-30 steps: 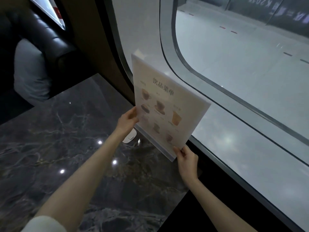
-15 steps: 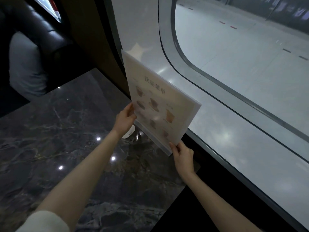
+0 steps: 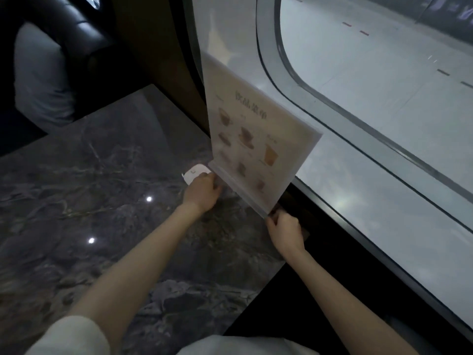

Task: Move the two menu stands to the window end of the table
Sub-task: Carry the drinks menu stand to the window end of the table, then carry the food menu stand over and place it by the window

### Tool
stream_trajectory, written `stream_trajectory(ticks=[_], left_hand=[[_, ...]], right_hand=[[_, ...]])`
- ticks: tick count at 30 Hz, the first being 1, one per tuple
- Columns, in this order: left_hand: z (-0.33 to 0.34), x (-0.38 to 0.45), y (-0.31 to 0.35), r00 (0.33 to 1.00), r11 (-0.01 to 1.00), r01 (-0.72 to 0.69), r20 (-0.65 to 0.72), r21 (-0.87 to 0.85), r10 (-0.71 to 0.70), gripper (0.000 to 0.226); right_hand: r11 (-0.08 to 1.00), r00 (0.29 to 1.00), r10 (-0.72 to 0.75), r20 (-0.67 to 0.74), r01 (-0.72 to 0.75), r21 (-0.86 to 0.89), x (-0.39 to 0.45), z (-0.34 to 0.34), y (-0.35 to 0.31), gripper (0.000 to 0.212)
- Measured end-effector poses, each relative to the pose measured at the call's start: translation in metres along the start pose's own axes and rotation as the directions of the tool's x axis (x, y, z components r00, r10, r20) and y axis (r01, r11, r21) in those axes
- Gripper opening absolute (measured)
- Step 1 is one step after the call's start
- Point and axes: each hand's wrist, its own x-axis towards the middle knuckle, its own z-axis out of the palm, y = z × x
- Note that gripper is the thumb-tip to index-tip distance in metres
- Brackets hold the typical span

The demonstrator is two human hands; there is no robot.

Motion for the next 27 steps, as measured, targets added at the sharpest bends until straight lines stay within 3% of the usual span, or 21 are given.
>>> stream_trajectory(ticks=[3, 12, 16, 19, 22, 27], left_hand=[[-0.001, -0.026, -0.004, 0.999, 0.97, -0.007, 0.037, 0.242, -0.002, 0.032], [-0.042, -0.105, -0.057, 0.979, 0.875, 0.01, -0.182, 0.484, 0.089, 0.025], [-0.09, -0.157, -0.093, 0.931, 0.882, 0.031, -0.335, 0.471, 0.146, 0.007], [-0.126, -0.202, -0.123, 0.892, 0.863, 0.132, -0.438, 0.487, 0.11, 0.01], [-0.152, -0.251, -0.155, 0.833, 0.903, 0.167, -0.547, 0.396, 0.085, 0.012], [-0.179, -0.338, -0.208, 0.697, 0.902, 0.257, -0.713, 0.348, 0.076, 0.028]], right_hand=[[0.999, 0.992, -0.031, 0.12, 0.027, 0.035, -0.008, 0.007, -0.011, 0.024], [0.907, 0.894, -0.399, 0.204, 0.418, -0.057, -0.035, 0.04, -0.11, 0.024], [0.805, 0.798, -0.55, 0.248, 0.585, -0.097, -0.066, 0.059, -0.179, 0.022], [0.702, 0.704, -0.659, 0.263, 0.702, -0.121, -0.103, 0.077, -0.228, 0.022], [0.603, 0.611, -0.758, 0.229, 0.79, -0.112, -0.15, 0.094, -0.268, 0.02], [0.483, 0.459, -0.85, 0.258, 0.875, 0.038, -0.238, 0.138, -0.317, 0.022]])
